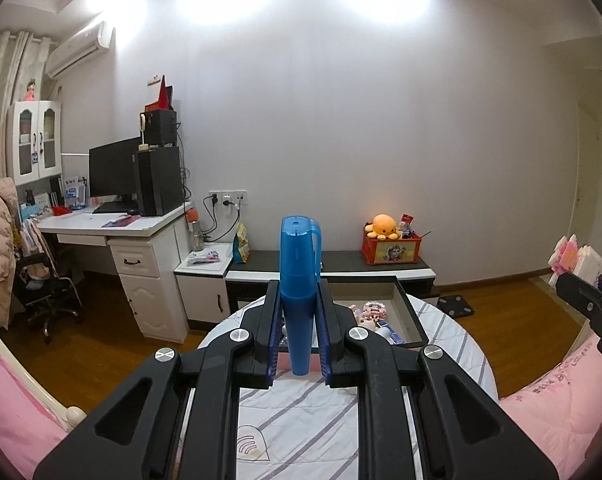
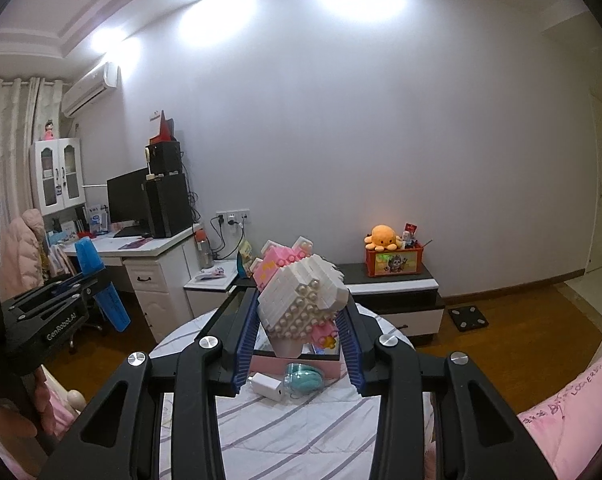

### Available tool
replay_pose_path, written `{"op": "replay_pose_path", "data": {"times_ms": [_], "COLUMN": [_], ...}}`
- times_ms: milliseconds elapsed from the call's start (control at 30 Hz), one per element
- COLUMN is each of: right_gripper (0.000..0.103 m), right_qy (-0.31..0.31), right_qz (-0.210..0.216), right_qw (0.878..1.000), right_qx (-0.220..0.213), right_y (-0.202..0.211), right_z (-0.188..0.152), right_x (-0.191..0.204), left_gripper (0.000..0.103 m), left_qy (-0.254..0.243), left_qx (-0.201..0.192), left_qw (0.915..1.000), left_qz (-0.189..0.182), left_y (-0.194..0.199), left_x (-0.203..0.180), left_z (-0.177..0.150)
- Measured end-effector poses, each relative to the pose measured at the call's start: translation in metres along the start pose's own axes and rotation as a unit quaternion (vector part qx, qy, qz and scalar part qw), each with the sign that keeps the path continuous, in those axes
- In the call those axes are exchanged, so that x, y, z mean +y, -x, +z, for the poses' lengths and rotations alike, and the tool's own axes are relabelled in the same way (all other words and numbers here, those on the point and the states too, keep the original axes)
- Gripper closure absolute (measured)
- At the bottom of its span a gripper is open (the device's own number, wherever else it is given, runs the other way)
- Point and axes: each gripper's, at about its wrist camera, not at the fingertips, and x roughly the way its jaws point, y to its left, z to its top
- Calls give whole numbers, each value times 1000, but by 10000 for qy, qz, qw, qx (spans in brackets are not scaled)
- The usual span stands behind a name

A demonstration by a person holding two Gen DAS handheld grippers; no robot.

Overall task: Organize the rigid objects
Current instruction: 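Lift the highlighter with the left tool while the right tool lifts the block figure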

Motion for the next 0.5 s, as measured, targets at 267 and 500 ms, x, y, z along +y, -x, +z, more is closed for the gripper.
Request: {"op": "replay_pose_path", "data": {"times_ms": [267,500], "right_gripper": [64,64], "right_qy": [8,36], "right_qz": [-19,-59], "right_qw": [9999,9997], "right_qx": [112,248], "right_y": [-20,-66], "right_z": [1,5], "right_x": [-2,0], "left_gripper": [87,87], "left_qy": [73,71], "left_qx": [109,282], "left_qw": [9999,9995], "left_qz": [-22,-93], "left_y": [-25,-76], "left_x": [3,5], "left_z": [0,4]}}
